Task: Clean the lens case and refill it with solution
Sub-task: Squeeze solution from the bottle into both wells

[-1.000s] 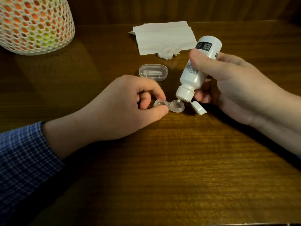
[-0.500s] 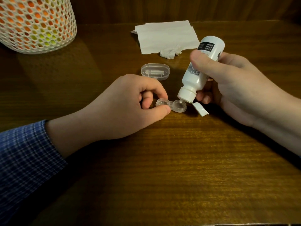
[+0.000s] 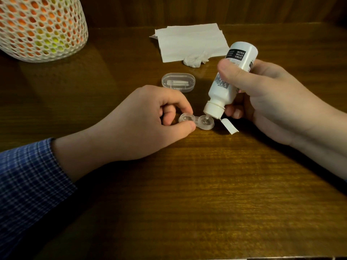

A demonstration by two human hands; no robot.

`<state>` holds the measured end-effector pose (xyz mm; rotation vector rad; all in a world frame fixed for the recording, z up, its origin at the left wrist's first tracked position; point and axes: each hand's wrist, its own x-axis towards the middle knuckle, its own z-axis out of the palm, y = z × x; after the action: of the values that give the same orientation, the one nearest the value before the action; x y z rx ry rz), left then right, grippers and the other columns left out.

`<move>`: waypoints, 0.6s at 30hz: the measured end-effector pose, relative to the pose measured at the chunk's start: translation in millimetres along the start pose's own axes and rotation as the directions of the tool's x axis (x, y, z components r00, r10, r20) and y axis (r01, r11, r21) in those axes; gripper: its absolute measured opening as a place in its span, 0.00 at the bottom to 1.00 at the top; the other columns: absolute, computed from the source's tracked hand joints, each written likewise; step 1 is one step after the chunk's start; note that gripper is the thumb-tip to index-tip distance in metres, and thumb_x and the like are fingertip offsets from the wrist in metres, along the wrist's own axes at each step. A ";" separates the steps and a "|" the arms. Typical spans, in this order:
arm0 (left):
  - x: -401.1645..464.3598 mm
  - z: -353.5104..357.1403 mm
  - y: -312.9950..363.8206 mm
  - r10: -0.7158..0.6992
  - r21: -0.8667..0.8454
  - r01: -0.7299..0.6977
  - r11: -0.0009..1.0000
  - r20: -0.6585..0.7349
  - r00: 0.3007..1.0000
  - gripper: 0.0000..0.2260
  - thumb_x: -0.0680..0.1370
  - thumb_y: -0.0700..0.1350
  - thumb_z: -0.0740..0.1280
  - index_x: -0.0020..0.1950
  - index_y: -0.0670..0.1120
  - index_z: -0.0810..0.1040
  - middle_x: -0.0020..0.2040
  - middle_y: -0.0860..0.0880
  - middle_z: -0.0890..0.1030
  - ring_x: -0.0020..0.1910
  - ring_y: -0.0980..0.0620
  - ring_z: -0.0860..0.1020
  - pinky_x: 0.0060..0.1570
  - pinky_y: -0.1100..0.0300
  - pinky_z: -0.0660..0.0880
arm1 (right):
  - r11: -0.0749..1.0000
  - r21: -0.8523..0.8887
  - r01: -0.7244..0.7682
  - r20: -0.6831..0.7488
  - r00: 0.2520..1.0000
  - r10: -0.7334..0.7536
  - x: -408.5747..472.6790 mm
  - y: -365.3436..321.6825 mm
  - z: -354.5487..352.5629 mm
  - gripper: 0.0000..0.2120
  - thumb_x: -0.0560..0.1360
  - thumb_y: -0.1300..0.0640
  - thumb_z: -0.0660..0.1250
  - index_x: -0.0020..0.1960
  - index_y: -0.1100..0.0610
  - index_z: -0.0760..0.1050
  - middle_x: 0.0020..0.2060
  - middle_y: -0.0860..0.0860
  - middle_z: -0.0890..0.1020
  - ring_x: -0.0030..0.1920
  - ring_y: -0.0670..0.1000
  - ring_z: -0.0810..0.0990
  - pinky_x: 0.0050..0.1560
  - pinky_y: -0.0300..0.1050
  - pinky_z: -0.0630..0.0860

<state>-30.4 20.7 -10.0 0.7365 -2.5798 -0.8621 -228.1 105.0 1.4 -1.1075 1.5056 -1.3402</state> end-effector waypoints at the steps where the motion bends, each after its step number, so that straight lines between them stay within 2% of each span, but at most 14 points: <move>1: 0.0 0.3 0.0 -0.002 -0.003 0.002 1.000 0.000 1.000 0.10 0.73 0.57 0.69 0.51 0.56 0.83 0.36 0.54 0.80 0.37 0.49 0.78 0.40 0.59 0.75 | 1.000 0.007 -0.005 -0.001 1.000 0.005 0.1 -0.2 -0.1 0.07 0.80 0.46 0.67 0.52 0.49 0.78 0.34 0.45 0.85 0.31 0.45 0.78 0.28 0.36 0.73; 10: 0.5 0.1 -0.1 -0.003 -0.005 0.003 1.000 -0.004 1.000 0.11 0.72 0.57 0.69 0.51 0.56 0.83 0.36 0.53 0.80 0.36 0.48 0.78 0.40 0.56 0.75 | 0.998 0.045 -0.042 -0.023 0.999 0.043 0.4 -1.5 0.1 0.08 0.79 0.46 0.68 0.52 0.50 0.78 0.33 0.45 0.85 0.29 0.45 0.78 0.27 0.36 0.73; 18: 0.1 0.2 -1.1 -0.003 -0.009 0.003 1.000 -0.003 1.000 0.11 0.72 0.58 0.69 0.51 0.56 0.83 0.36 0.53 0.80 0.37 0.49 0.78 0.41 0.57 0.75 | 0.995 0.065 -0.069 -0.030 0.997 0.071 -0.1 -4.0 0.1 0.09 0.79 0.46 0.68 0.53 0.51 0.77 0.33 0.46 0.85 0.30 0.45 0.78 0.27 0.36 0.73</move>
<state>-30.2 20.0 -10.8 0.7383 -2.5711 -0.8717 -227.6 104.9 5.4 -0.9883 1.5007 -1.3549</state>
